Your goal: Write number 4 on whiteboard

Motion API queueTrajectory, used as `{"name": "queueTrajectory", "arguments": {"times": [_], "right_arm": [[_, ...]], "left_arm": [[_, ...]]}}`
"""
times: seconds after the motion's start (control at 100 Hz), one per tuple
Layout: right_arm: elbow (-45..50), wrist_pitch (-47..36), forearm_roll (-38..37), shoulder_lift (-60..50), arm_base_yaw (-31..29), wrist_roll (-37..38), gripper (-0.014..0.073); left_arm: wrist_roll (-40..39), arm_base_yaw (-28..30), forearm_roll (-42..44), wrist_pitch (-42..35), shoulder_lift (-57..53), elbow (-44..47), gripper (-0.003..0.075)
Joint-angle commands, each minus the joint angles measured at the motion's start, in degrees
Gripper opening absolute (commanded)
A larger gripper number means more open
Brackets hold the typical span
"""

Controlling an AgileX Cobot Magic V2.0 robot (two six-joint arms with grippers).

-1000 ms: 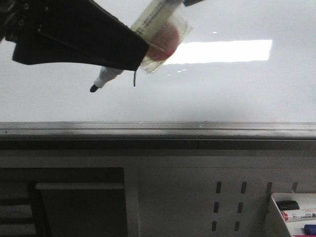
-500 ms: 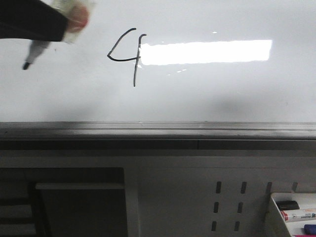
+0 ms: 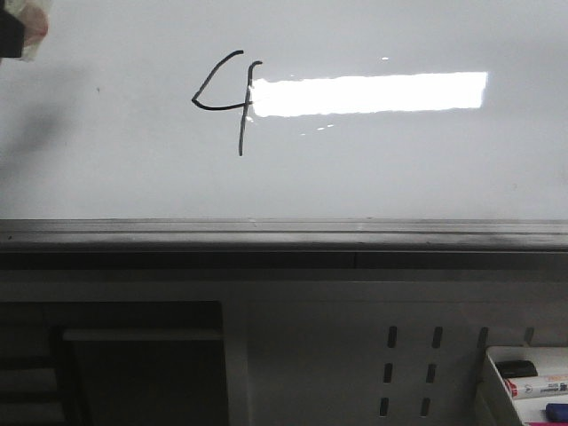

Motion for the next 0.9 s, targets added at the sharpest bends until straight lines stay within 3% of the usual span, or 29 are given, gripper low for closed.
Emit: {"name": "queueTrajectory", "arguments": {"times": [0.0, 0.44, 0.63, 0.89], "right_arm": [[-1.27, -1.19, 2.38, -0.28, -0.36, -0.01, 0.0447], [-1.27, 1.2, 2.38, -0.28, -0.36, -0.01, 0.0447], [-1.27, 1.2, 2.38, -0.28, -0.36, -0.01, 0.0447], [-1.27, 1.2, 2.38, -0.28, -0.36, 0.08, 0.0447]], "left_arm": [[-4.66, -0.14, 6.68, -1.44, 3.11, -3.71, -0.002], [-4.67, -0.01, 7.01, -6.21, 11.79, -6.65, -0.002], [-5.9, 3.16, 7.04, -5.52, 11.88, -6.65, -0.002], [-12.54, 7.91, 9.78, 2.5, 12.12, -6.65, -0.002]]}}
